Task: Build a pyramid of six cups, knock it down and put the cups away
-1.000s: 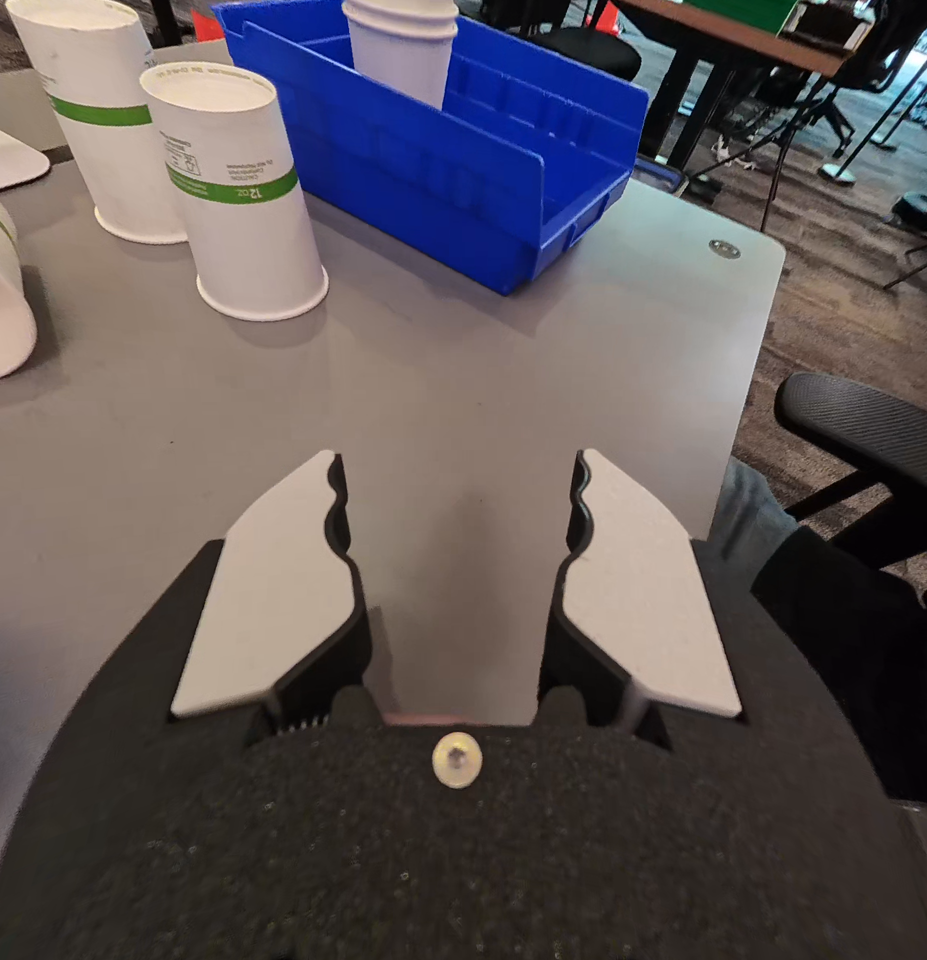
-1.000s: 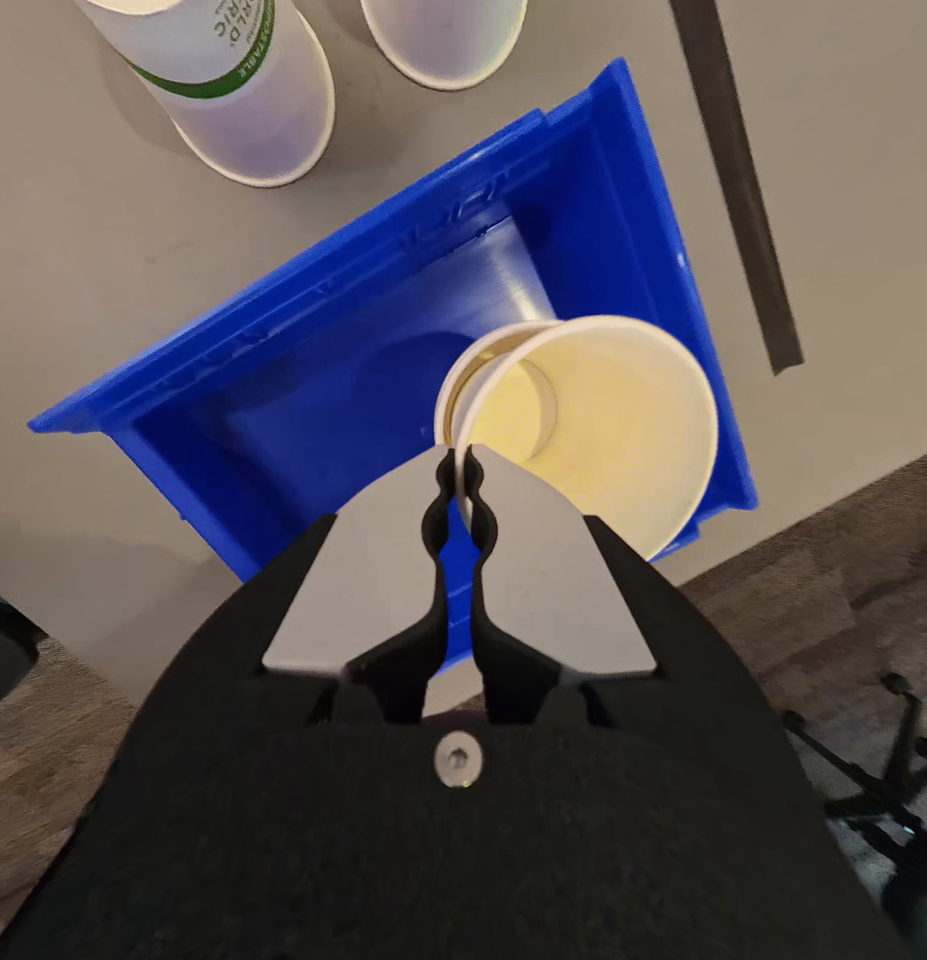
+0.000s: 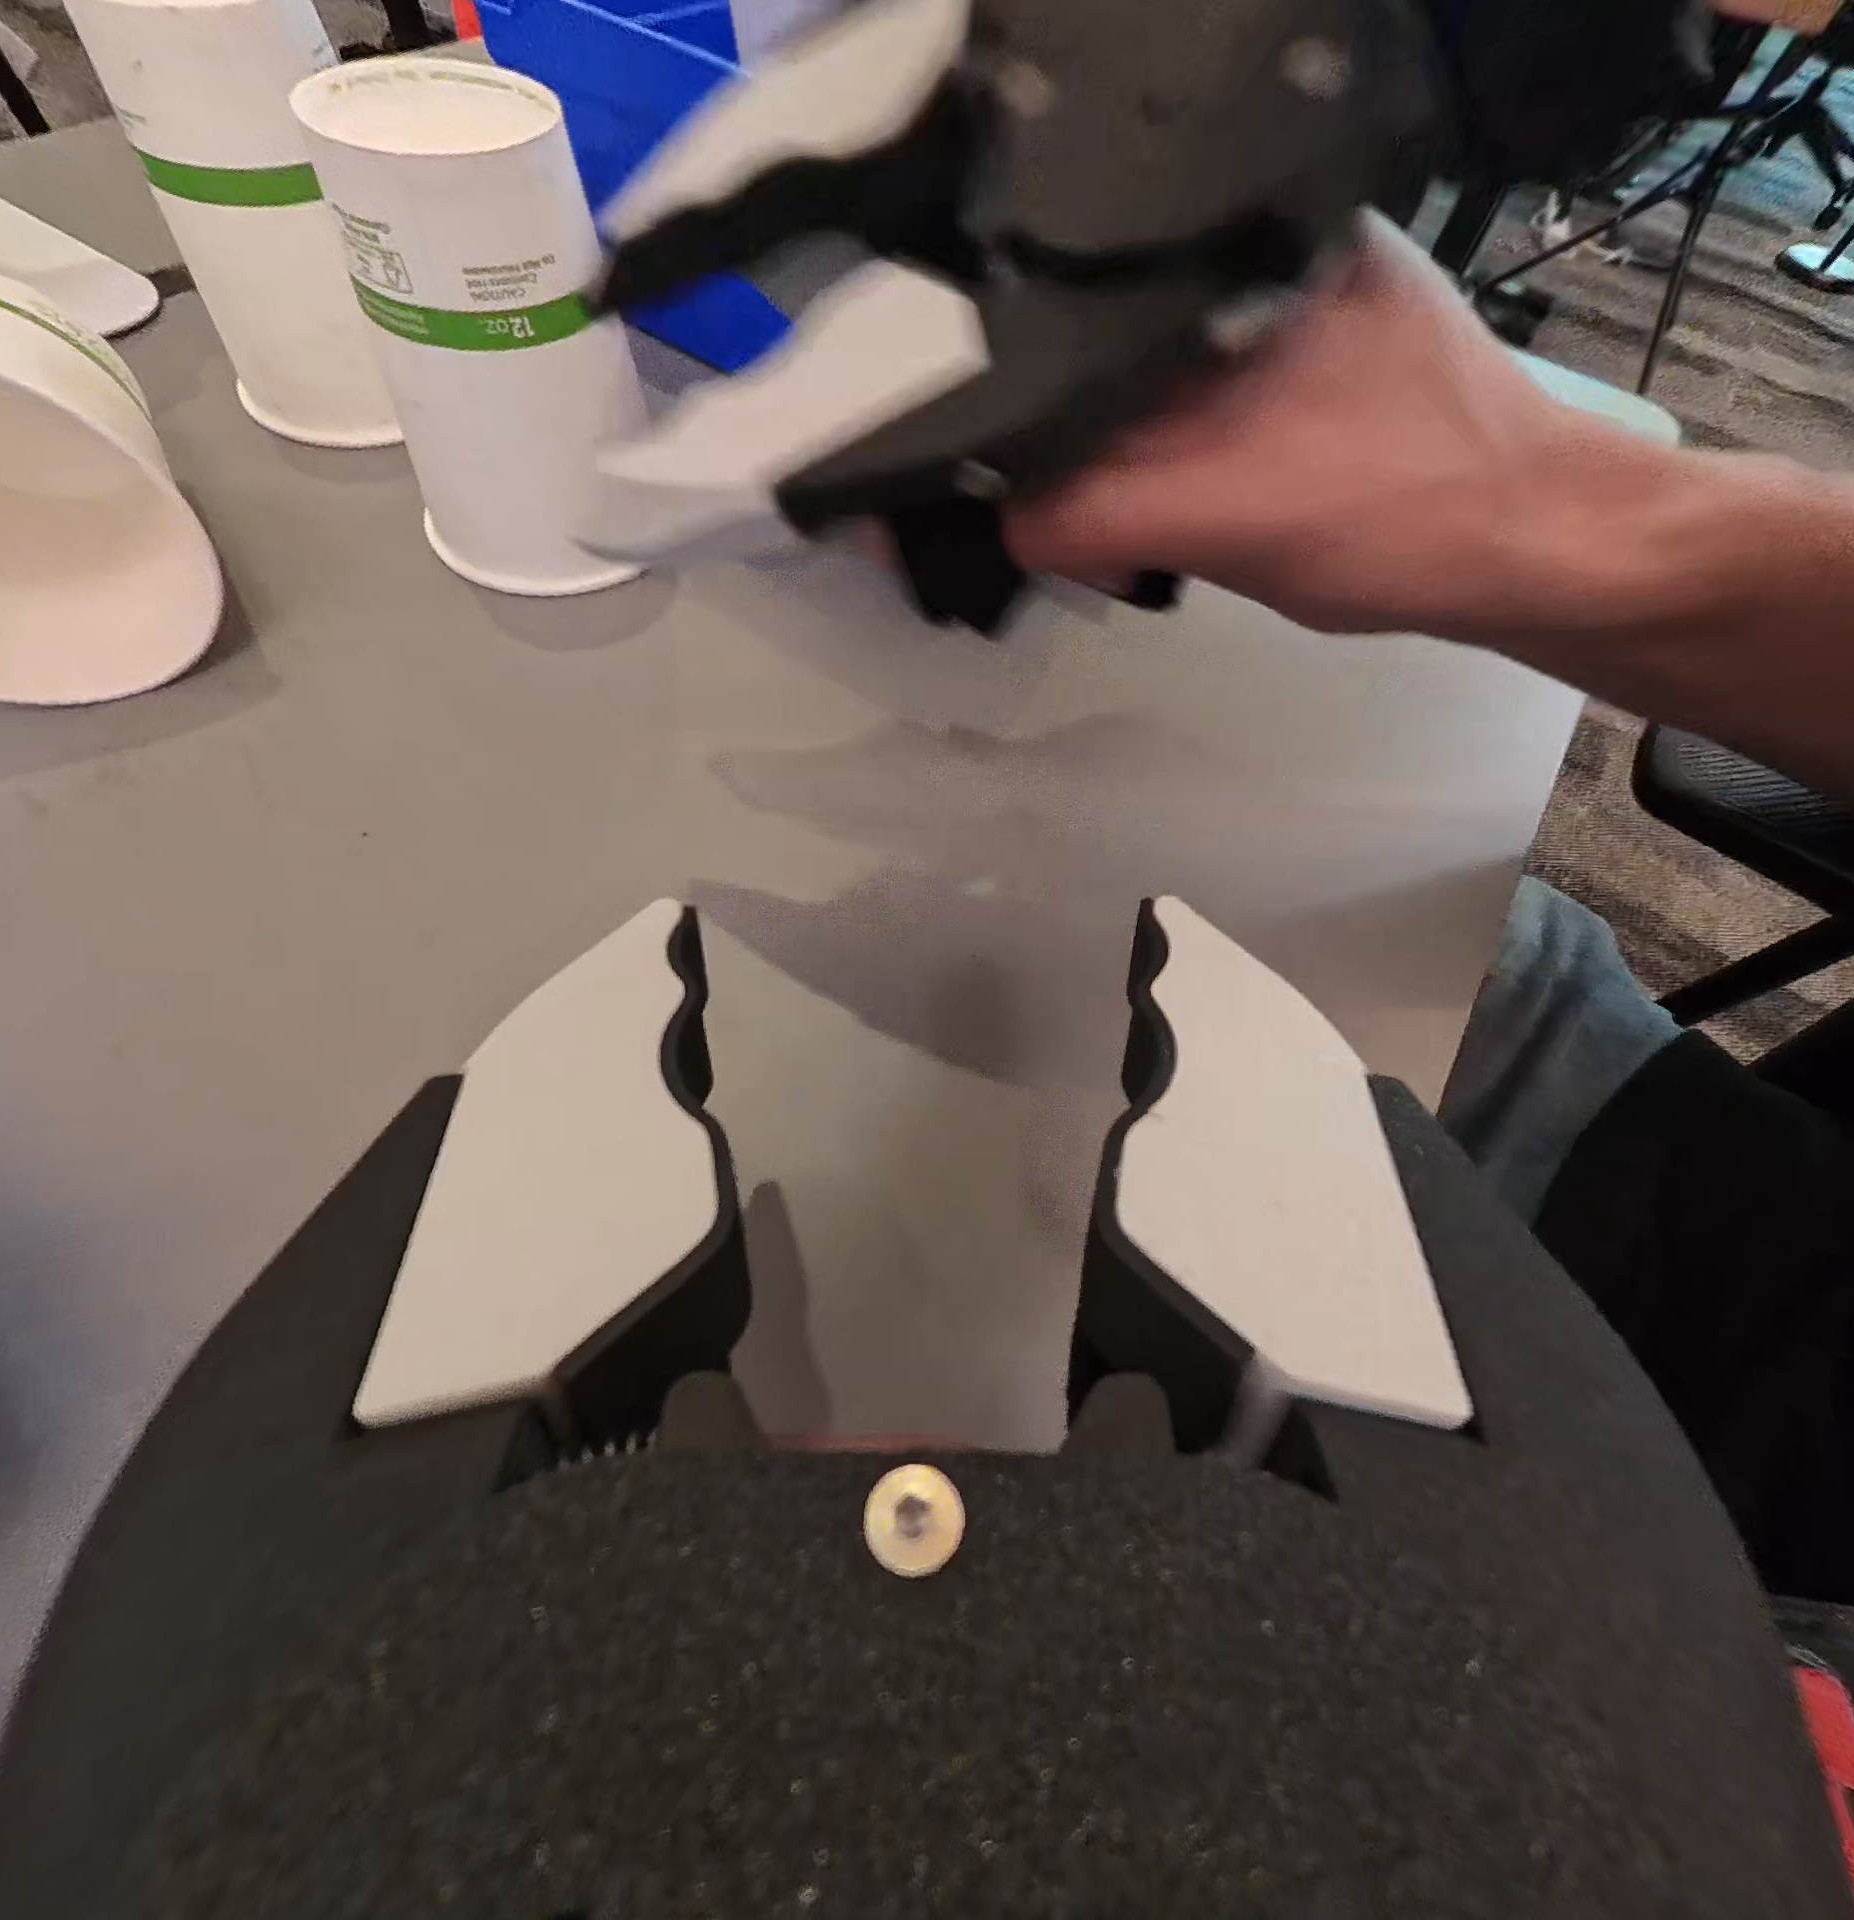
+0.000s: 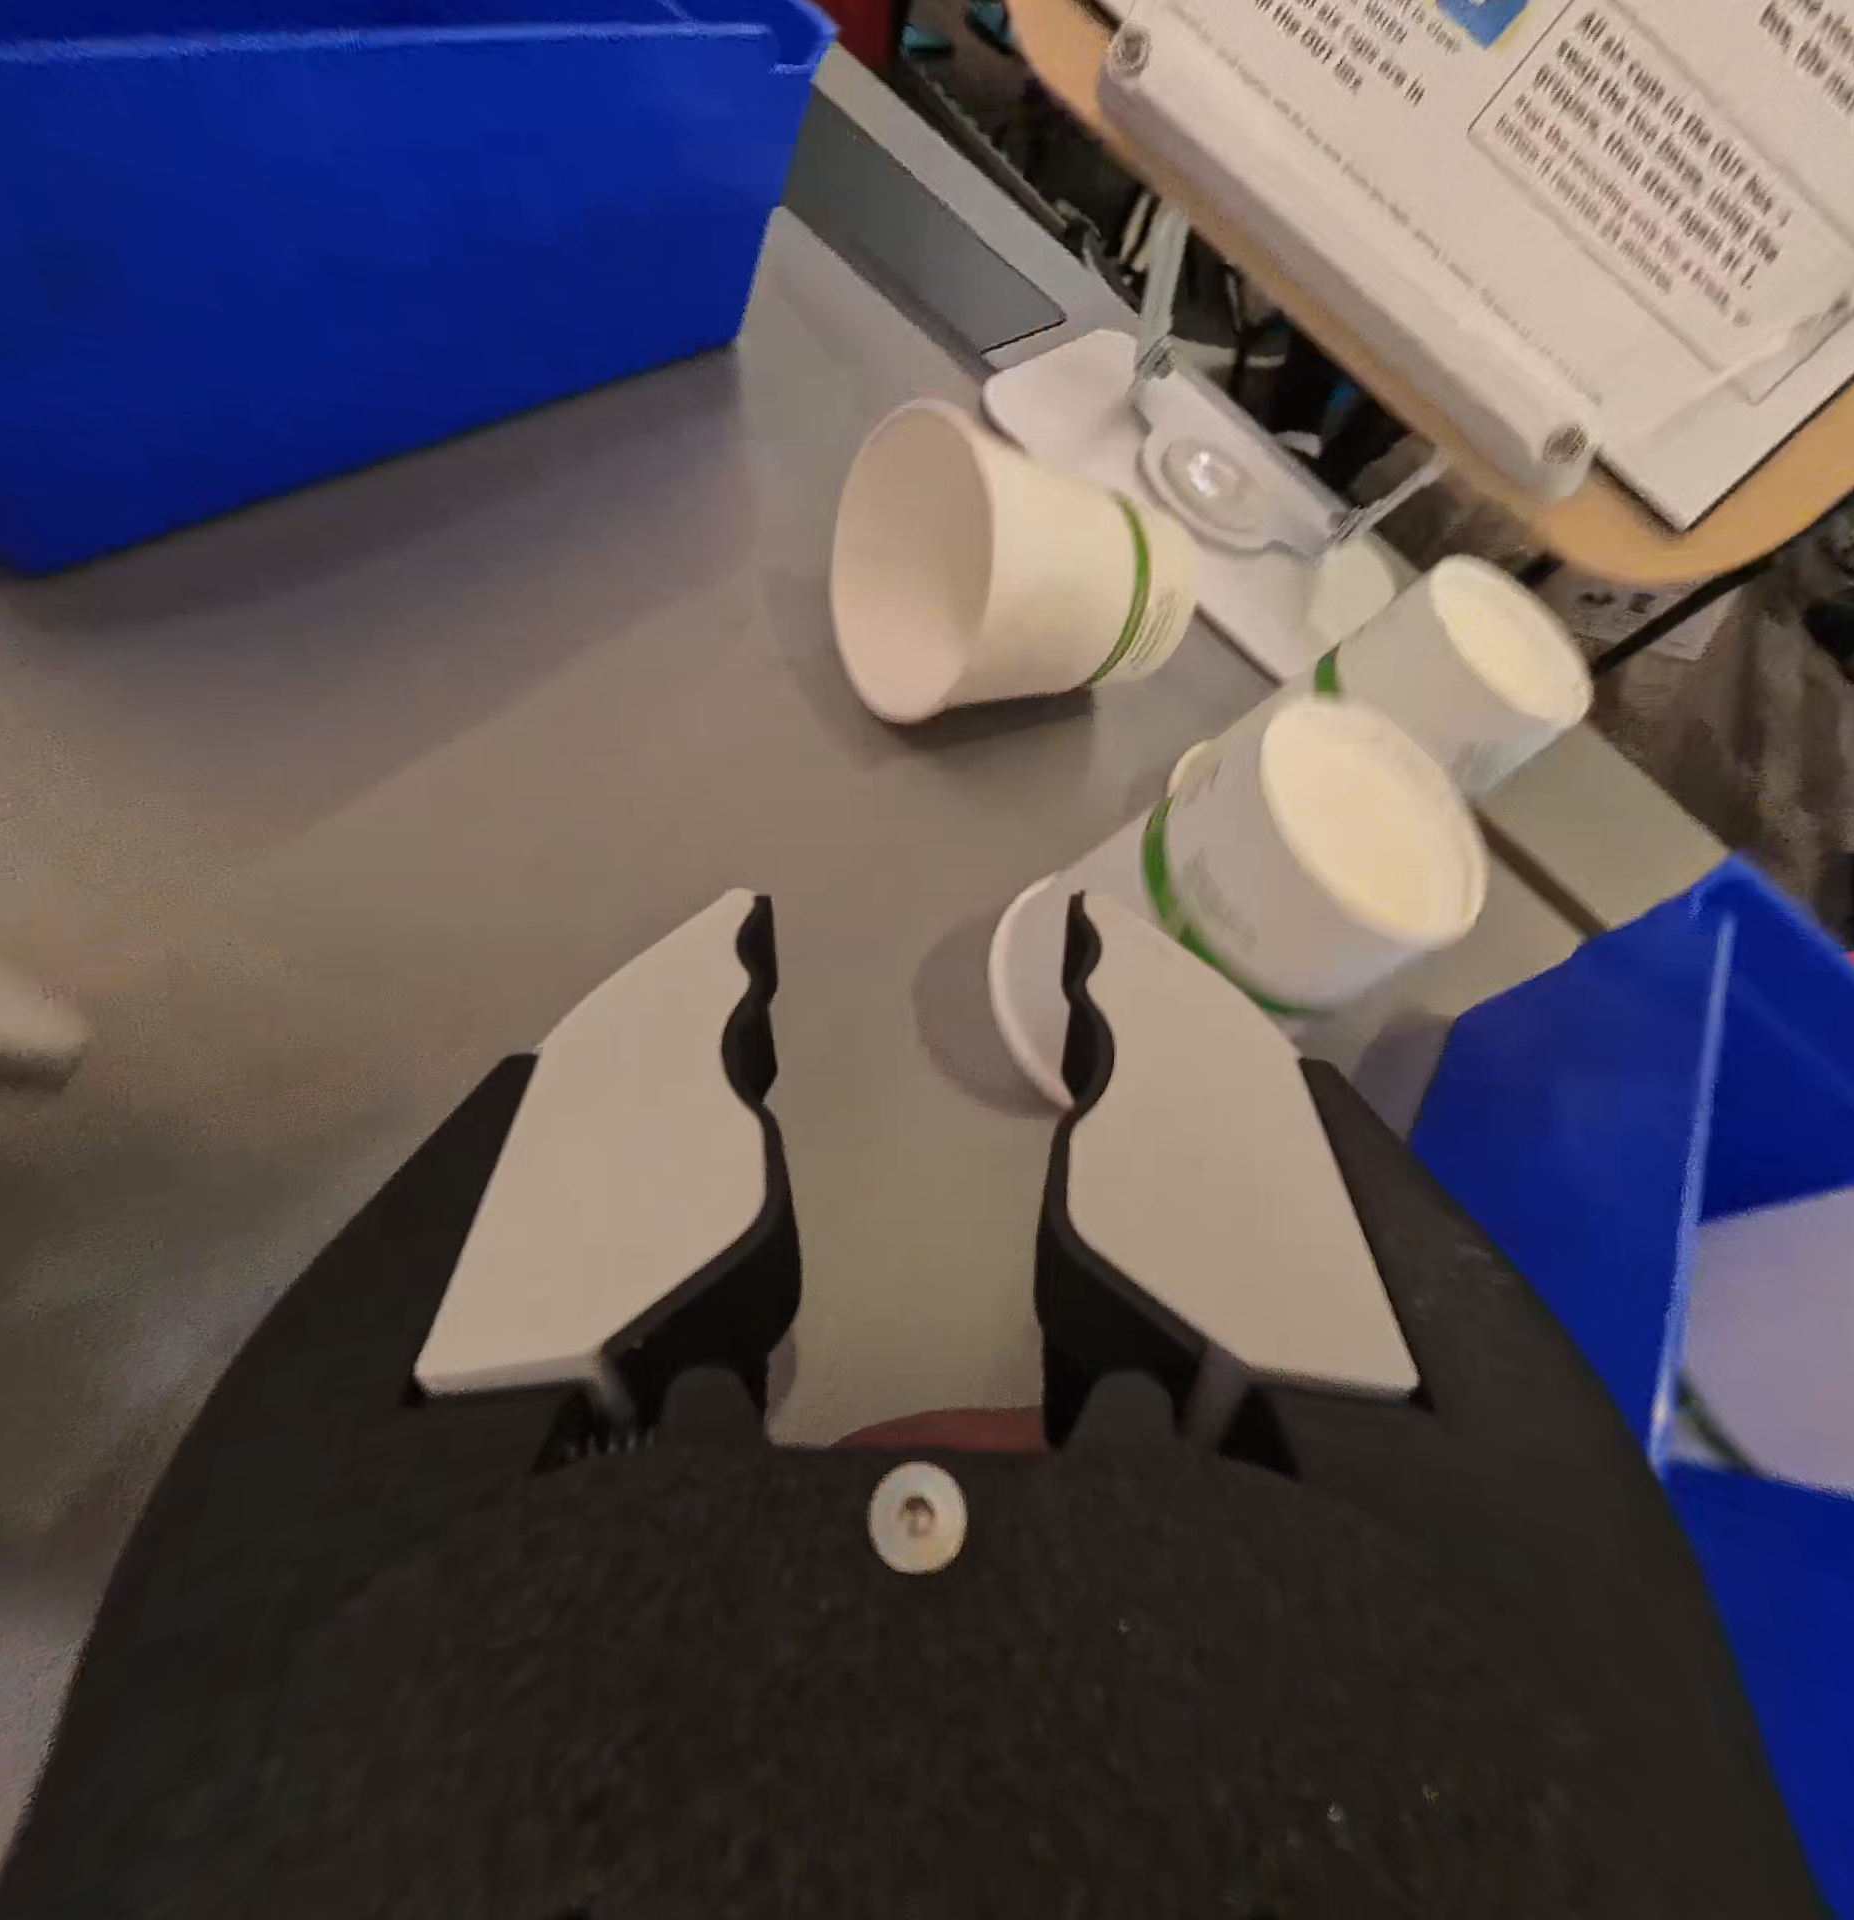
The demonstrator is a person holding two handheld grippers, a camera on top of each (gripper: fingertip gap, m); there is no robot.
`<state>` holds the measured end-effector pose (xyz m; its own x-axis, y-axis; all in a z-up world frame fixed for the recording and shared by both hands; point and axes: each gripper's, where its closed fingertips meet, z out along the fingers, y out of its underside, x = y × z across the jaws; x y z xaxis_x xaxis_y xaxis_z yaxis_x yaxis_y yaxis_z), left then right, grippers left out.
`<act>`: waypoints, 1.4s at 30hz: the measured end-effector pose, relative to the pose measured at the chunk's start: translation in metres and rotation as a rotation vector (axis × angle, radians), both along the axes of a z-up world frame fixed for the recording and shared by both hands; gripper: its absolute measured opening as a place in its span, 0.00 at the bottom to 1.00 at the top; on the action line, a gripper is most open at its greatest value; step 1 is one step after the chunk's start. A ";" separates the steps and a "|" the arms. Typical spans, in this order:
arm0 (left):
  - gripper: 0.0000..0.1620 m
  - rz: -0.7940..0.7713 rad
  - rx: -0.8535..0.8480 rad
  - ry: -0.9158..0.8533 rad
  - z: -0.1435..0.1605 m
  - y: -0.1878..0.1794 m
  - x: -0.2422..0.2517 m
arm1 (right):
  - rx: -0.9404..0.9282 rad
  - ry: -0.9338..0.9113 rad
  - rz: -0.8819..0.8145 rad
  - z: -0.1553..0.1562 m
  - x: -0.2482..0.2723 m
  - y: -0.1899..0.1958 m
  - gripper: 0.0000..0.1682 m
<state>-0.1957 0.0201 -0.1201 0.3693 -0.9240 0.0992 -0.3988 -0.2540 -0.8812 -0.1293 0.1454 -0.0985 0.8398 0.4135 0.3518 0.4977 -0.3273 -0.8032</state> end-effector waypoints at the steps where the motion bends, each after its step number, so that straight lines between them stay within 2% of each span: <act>1: 0.48 -0.005 -0.016 -0.004 -0.001 -0.002 0.000 | -0.006 -0.027 -0.011 0.005 -0.005 0.018 0.31; 4: 0.48 -0.018 -0.030 0.000 -0.002 -0.004 0.000 | -0.059 -0.191 -0.043 0.009 -0.016 0.074 0.31; 6: 0.48 -0.022 -0.008 0.011 -0.002 -0.005 0.000 | -0.070 -0.316 -0.062 0.010 -0.022 0.109 0.27; 8: 0.48 -0.026 0.013 0.021 -0.003 -0.005 0.000 | -0.111 -0.417 -0.076 0.000 -0.025 0.137 0.25; 11: 0.48 -0.038 0.020 0.036 -0.006 -0.007 0.000 | -0.175 -0.487 -0.068 -0.020 -0.034 0.160 0.23; 13: 0.48 -0.050 0.013 0.041 -0.009 -0.010 -0.001 | -0.165 -0.567 -0.073 -0.026 -0.033 0.167 0.14; 15: 0.48 -0.055 0.009 0.044 -0.011 -0.011 -0.001 | -0.120 -0.633 -0.078 -0.023 -0.032 0.172 0.10; 20: 0.48 -0.059 0.000 0.049 -0.013 -0.010 -0.003 | -0.035 -0.633 -0.043 0.012 -0.032 0.169 0.00; 25: 0.48 -0.065 -0.013 0.054 -0.015 -0.011 -0.001 | -0.001 -0.446 -0.028 0.097 -0.007 0.148 0.00; 30: 0.48 -0.077 -0.010 0.062 -0.016 -0.014 0.001 | -0.002 -0.249 -0.088 0.206 0.069 0.116 0.00; 34: 0.48 -0.087 -0.035 0.064 -0.020 -0.018 0.005 | -0.104 -0.191 -0.238 0.264 0.166 0.096 0.00; 36: 0.48 -0.095 -0.035 0.067 -0.020 -0.020 0.007 | -0.193 -0.171 -0.325 0.271 0.217 0.087 0.00; 38: 0.48 -0.092 -0.012 0.076 -0.020 -0.019 0.006 | -0.277 -0.108 -0.390 0.264 0.257 0.081 0.00; 42: 0.48 -0.087 -0.020 0.074 -0.020 -0.018 0.005 | -0.518 0.023 -0.428 0.214 0.300 0.063 0.00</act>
